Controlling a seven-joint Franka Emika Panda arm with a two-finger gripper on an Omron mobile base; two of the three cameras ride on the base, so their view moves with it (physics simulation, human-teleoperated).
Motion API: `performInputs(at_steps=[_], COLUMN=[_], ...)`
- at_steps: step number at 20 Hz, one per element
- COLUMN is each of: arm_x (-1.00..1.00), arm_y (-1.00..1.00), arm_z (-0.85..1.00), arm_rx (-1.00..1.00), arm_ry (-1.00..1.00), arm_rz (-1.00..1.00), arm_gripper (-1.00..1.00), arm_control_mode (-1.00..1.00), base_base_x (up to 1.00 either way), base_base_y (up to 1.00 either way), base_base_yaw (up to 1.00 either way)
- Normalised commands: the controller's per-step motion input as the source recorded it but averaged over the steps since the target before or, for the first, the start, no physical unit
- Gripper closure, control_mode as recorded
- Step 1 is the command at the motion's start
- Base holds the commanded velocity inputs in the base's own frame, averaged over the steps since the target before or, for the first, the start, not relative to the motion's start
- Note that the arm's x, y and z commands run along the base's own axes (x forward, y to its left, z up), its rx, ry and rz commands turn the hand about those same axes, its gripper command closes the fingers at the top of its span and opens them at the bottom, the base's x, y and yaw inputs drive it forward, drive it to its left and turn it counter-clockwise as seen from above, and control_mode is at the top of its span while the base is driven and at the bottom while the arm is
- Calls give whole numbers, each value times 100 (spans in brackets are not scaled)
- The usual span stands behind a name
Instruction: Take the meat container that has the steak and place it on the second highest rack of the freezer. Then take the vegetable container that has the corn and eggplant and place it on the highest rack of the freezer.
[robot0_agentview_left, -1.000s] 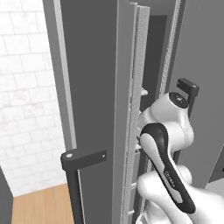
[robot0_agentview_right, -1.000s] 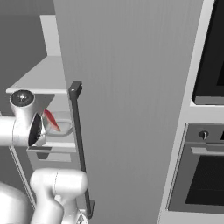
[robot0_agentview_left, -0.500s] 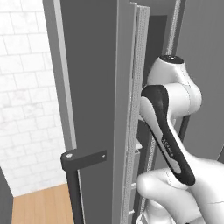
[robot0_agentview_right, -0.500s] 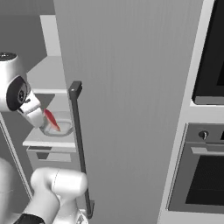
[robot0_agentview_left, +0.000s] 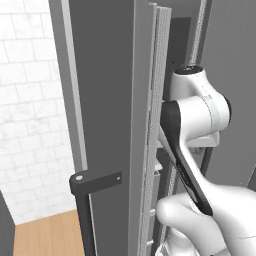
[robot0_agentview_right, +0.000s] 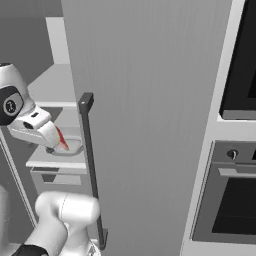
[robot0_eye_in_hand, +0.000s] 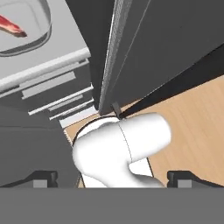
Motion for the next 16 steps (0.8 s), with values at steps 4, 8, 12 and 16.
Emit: performInputs(at_steps=[4, 8, 12, 16], arm_x=[0, 0, 0, 0], arm_y=[0, 0, 0, 0], arm_z=[0, 0, 0, 0], arm_rx=[0, 0, 0, 0], arm_ry=[0, 0, 0, 0], arm_rz=[0, 0, 0, 0], arm_gripper=[-100, -100, -100, -100], arm_control_mode=[100, 100, 100, 100], base_base_x=[-88, -32, 0, 5], base_base_y=[-57, -96, -100, -100], base_base_yaw=[0, 0, 3, 7])
